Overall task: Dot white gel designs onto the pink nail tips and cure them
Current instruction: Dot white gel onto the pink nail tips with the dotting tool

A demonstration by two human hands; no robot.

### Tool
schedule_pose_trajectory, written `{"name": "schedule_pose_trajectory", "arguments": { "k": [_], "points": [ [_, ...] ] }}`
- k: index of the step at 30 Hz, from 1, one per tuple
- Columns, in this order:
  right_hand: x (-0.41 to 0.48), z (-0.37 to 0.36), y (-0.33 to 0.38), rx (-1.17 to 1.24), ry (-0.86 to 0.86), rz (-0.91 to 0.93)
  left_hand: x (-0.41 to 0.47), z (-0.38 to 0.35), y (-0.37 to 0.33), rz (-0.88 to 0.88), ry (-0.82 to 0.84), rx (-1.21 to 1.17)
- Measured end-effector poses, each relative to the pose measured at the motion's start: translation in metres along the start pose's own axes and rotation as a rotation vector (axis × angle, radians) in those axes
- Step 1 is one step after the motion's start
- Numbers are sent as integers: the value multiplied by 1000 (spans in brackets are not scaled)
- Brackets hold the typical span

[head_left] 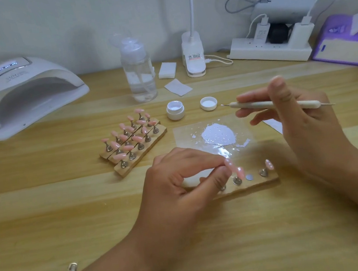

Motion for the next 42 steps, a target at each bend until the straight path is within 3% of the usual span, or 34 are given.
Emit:
{"name": "schedule_pose_trajectory", "arguments": {
  "k": [8,18,42],
  "points": [
    [-8,-11,32,317,1,48,1,0,-2,-19,10,30],
    [-23,-27,31,322,117,-9,0,0,-5,-50,7,19],
    [-28,-32,35,258,146,11,0,1,-3,5,-2,-4]
  ]
}}
Point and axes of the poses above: each hand's wrist, its own x-axis towards the middle knuckle, its own z-axis out of the back of the hand, y = z × x, the point moved 6 cm from there along x, towards the middle knuckle, and after that the axes turned 7 degrees about z, right-handed, at the moved point
